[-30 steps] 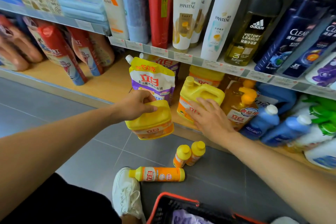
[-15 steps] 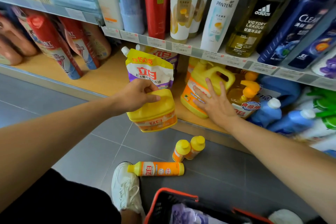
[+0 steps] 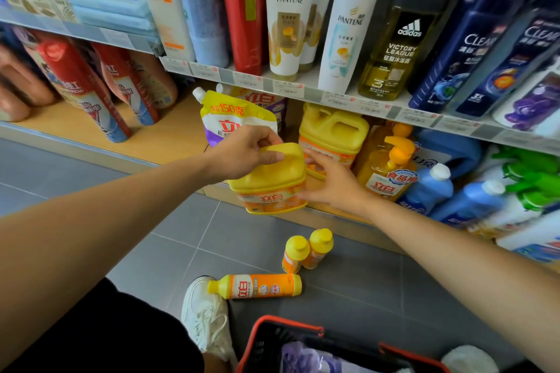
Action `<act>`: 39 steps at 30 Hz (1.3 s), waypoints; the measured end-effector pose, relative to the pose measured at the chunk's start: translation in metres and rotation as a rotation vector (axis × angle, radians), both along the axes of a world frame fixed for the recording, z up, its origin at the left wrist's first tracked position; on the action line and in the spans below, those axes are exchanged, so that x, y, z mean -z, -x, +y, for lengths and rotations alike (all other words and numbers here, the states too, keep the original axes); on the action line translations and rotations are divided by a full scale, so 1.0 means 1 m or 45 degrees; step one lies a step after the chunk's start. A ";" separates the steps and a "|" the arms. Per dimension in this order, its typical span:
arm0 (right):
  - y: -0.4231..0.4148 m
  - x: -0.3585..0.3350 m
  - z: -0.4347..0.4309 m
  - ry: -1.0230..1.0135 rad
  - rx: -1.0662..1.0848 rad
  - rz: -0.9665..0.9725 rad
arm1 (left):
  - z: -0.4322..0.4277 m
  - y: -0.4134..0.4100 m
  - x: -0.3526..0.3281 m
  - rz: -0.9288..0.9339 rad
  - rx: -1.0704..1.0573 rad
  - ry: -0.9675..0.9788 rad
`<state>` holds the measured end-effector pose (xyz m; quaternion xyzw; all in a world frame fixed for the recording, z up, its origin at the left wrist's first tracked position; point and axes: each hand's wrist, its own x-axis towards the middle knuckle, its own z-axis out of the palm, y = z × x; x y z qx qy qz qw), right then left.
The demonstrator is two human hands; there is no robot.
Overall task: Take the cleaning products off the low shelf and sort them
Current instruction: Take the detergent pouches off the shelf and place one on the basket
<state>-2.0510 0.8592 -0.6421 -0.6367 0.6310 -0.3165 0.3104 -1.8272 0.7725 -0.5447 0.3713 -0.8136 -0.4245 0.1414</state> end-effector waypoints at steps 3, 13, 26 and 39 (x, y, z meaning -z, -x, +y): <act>-0.014 -0.005 0.007 -0.064 0.212 -0.277 | -0.002 0.022 -0.002 0.007 0.056 0.035; 0.004 0.020 0.019 0.065 0.737 -0.353 | 0.004 0.075 0.013 -0.144 0.162 0.266; 0.001 0.047 0.034 0.115 0.904 -0.295 | 0.017 0.044 0.081 0.028 -0.568 -0.368; 0.010 0.053 0.045 0.098 0.979 -0.727 | 0.025 0.080 0.113 0.551 -0.513 -0.779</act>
